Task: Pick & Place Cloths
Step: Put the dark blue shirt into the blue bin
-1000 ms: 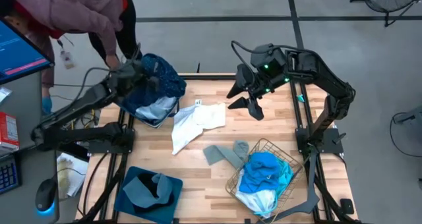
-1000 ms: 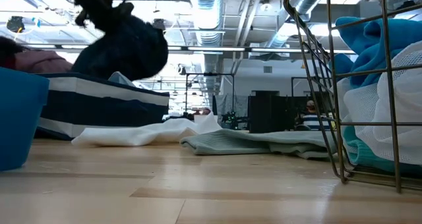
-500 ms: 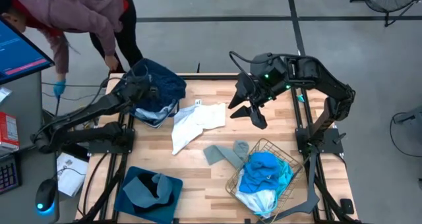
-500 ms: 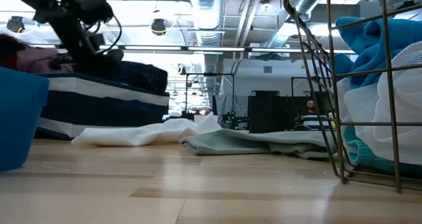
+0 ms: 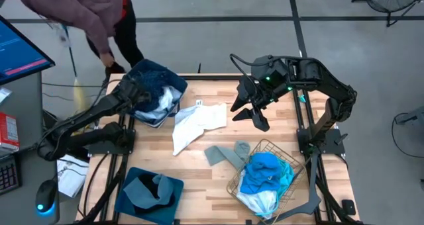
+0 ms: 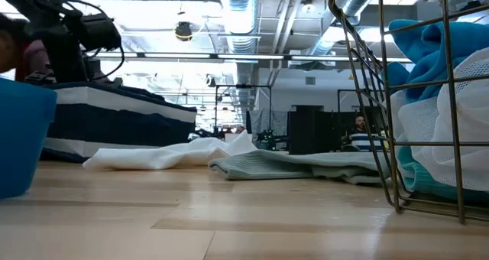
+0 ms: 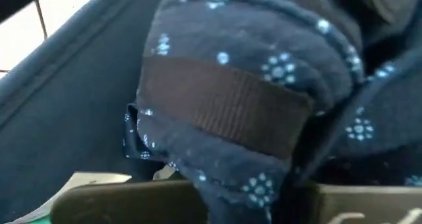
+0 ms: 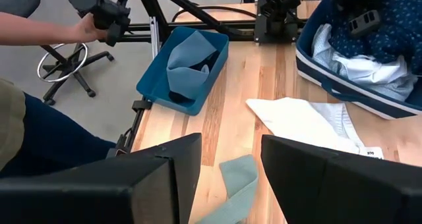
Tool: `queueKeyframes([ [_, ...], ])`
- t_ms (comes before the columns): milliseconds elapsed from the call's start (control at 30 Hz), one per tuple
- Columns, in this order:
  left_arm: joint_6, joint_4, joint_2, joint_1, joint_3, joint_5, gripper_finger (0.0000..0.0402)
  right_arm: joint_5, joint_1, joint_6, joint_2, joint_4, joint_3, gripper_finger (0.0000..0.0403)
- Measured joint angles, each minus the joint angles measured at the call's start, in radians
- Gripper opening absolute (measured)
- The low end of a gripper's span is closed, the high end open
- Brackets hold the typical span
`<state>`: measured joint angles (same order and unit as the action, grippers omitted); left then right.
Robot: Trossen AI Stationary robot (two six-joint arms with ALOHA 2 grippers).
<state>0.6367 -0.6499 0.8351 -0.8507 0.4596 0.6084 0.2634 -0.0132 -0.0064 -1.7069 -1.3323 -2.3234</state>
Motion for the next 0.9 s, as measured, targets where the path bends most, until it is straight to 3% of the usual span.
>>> queueKeyframes([
  [133,-0.005,-0.008,0.020,0.002,-0.017,-0.019,0.0017,0.000,0.000,-0.001,0.000,0.000,0.000,0.0154],
  [267,-0.012,-0.008,0.033,0.001,-0.028,-0.161,0.0045,0.000,-0.002,-0.004,0.000,0.000,0.000,0.0154],
  [567,-0.037,-0.004,0.023,0.002,-0.005,-0.365,0.0167,0.000,0.000,-0.002,0.000,0.000,0.000,0.0154],
  [733,-0.026,-0.007,0.023,0.002,0.047,-0.405,0.0220,0.000,0.000,0.000,0.000,0.000,0.000,0.0154],
  [900,-0.027,-0.036,0.023,0.002,0.101,-0.397,0.0231,0.000,0.000,0.007,0.000,0.000,0.000,0.0154],
])
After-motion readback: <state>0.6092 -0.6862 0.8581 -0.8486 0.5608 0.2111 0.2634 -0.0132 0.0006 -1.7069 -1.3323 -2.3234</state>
